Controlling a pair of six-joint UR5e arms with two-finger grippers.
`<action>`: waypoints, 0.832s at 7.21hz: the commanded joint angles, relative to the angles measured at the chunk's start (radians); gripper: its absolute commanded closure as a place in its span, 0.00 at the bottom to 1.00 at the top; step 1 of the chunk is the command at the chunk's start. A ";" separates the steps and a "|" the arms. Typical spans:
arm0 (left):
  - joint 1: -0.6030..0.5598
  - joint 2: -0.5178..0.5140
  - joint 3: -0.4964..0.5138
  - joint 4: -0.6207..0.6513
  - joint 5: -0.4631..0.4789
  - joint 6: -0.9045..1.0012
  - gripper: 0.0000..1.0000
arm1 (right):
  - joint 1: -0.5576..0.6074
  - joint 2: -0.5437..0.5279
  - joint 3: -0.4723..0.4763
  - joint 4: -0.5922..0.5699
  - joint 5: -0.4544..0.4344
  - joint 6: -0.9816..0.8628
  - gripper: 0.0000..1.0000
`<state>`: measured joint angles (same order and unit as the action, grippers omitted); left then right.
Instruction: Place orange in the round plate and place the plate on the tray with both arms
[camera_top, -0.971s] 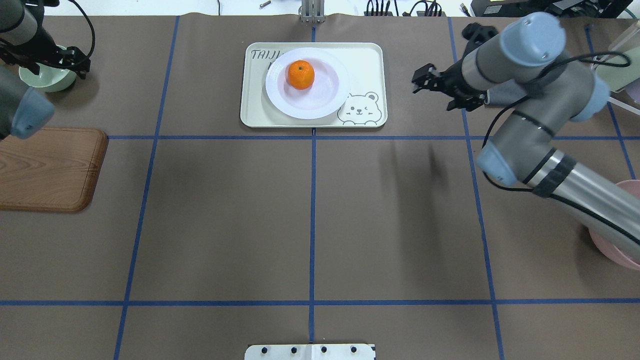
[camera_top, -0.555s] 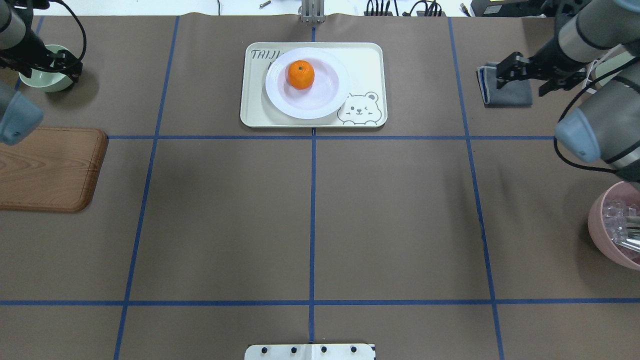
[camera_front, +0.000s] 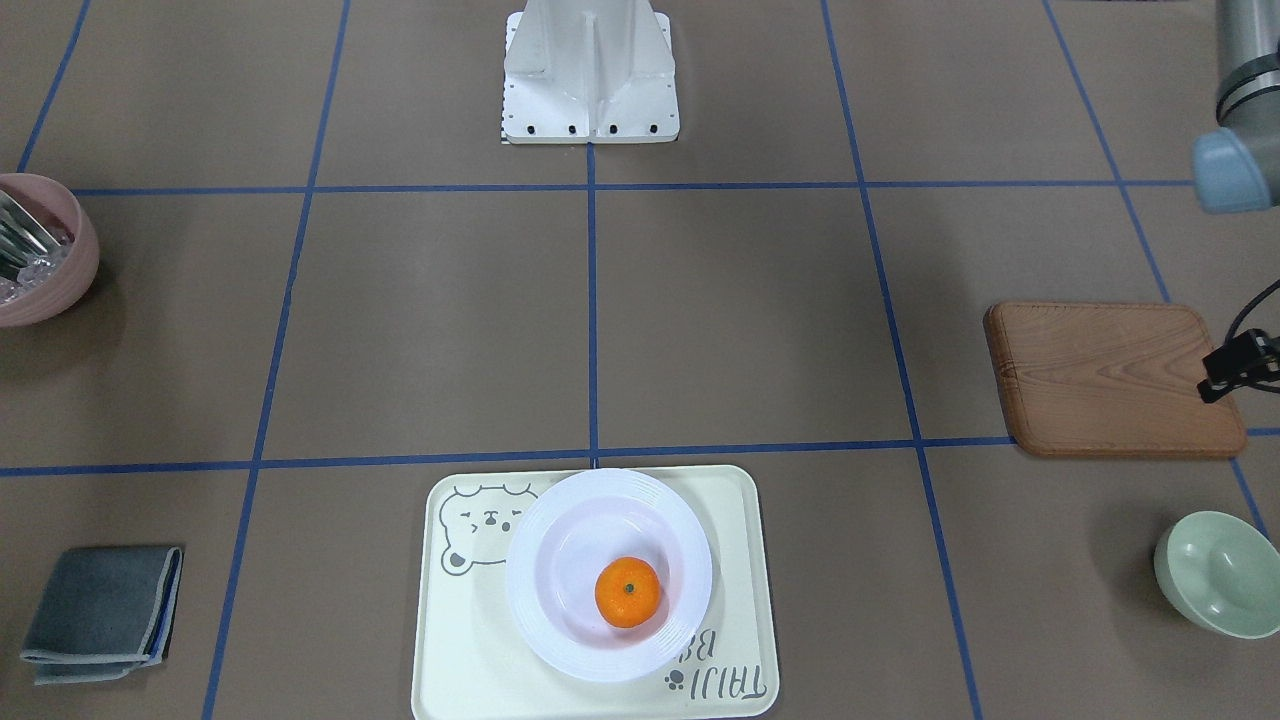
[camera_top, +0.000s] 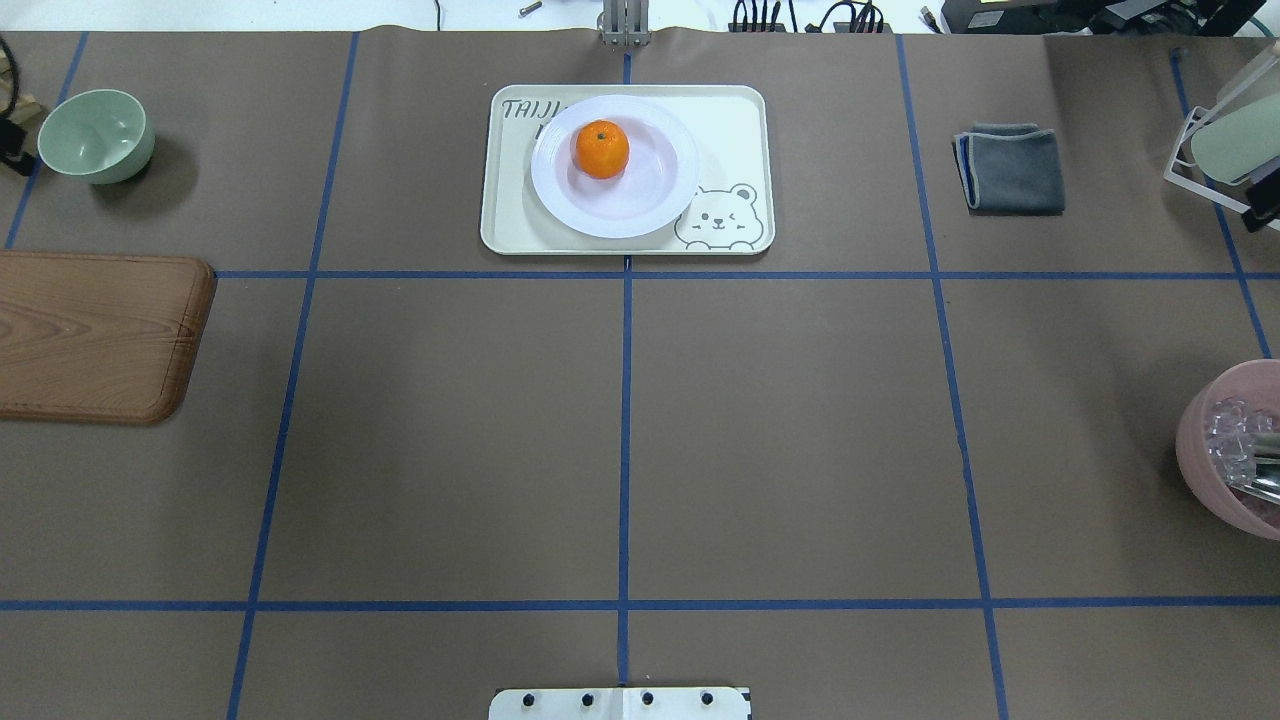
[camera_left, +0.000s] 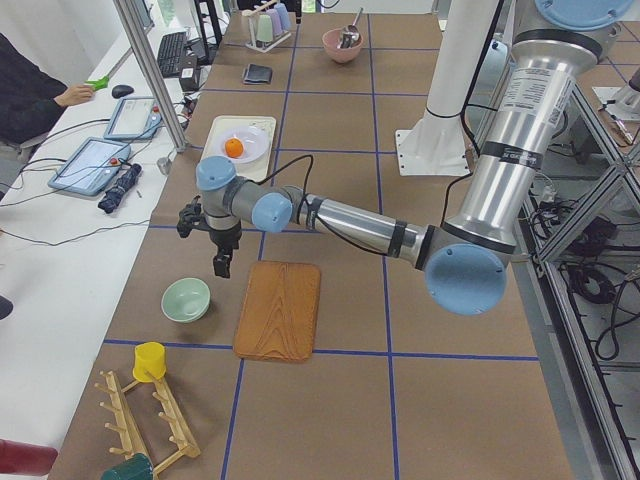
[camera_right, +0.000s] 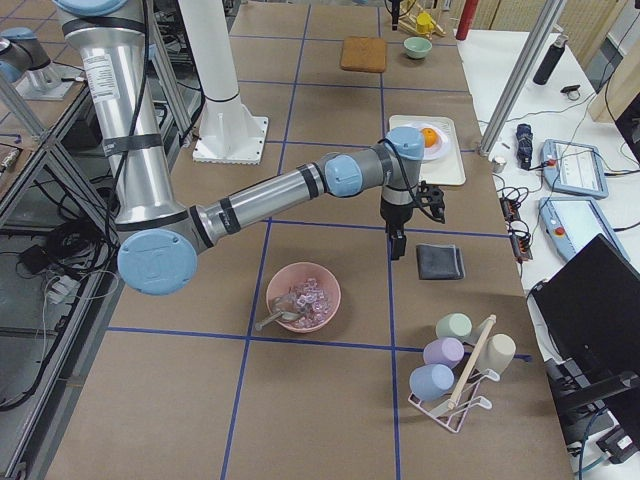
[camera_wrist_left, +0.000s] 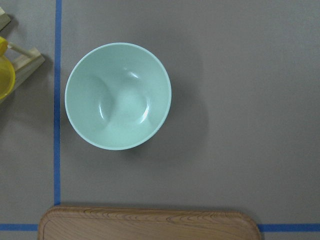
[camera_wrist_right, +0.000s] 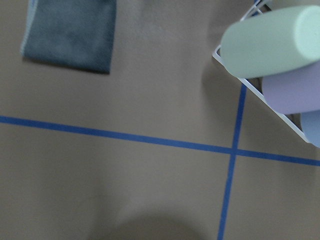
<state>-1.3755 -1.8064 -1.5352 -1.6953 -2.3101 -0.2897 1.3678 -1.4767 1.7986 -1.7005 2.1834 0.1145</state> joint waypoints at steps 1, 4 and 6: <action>-0.109 0.111 -0.003 0.003 -0.092 0.182 0.01 | 0.138 -0.107 -0.050 -0.002 0.120 -0.237 0.00; -0.141 0.192 -0.008 -0.006 -0.091 0.259 0.01 | 0.168 -0.134 -0.068 0.002 0.142 -0.246 0.00; -0.172 0.226 -0.008 0.002 -0.083 0.351 0.01 | 0.177 -0.140 -0.082 0.001 0.063 -0.246 0.00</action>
<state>-1.5272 -1.5943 -1.5429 -1.7000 -2.3964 0.0215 1.5377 -1.6142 1.7233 -1.6987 2.2949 -0.1304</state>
